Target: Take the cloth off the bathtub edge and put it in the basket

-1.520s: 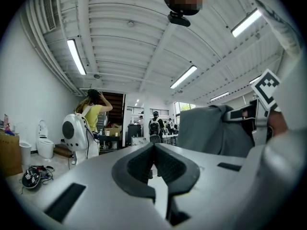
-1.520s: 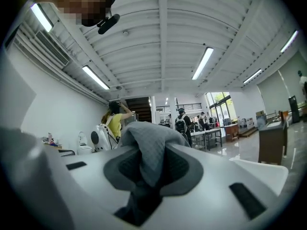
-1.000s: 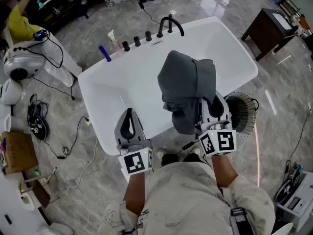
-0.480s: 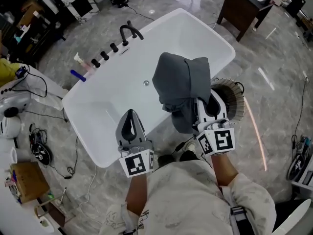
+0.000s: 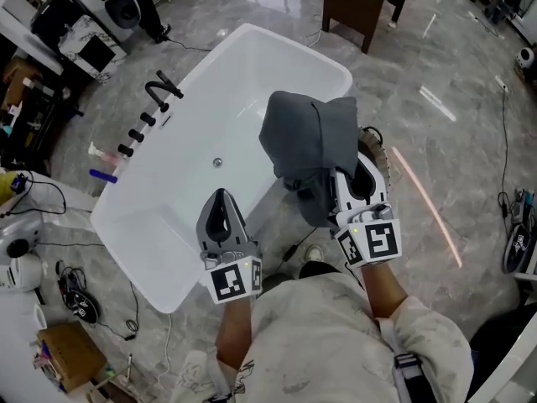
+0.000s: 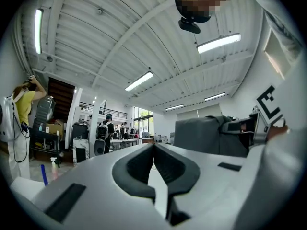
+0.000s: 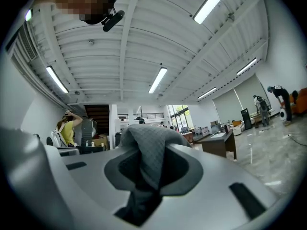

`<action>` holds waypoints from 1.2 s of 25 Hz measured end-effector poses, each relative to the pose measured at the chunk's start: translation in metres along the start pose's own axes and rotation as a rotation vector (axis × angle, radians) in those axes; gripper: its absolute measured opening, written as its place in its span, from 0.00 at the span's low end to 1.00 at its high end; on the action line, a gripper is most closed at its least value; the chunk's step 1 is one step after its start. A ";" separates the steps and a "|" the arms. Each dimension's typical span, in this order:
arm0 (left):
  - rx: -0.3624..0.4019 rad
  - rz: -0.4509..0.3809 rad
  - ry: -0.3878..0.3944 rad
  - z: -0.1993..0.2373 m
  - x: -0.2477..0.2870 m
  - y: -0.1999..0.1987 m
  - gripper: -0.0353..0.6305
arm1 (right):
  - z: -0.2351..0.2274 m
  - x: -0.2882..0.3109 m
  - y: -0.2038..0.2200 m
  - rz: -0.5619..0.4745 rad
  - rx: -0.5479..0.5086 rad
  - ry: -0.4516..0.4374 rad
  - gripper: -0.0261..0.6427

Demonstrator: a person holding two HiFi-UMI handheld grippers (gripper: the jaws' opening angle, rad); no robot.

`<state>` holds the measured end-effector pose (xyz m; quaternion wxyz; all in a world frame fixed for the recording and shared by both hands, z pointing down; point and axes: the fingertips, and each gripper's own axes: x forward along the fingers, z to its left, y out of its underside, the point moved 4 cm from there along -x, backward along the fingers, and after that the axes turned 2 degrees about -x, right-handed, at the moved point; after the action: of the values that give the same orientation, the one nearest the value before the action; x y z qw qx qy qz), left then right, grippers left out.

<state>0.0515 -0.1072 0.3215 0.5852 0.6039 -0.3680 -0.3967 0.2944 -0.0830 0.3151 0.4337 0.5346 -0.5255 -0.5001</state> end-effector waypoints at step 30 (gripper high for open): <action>-0.032 0.053 0.428 -0.163 0.179 0.050 0.06 | -0.193 -0.004 0.032 0.100 0.007 0.406 0.14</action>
<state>0.2750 -0.2045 0.3625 0.6698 0.6551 -0.2448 -0.2495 0.4820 -0.0936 0.3707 0.5531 0.5992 -0.4547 -0.3582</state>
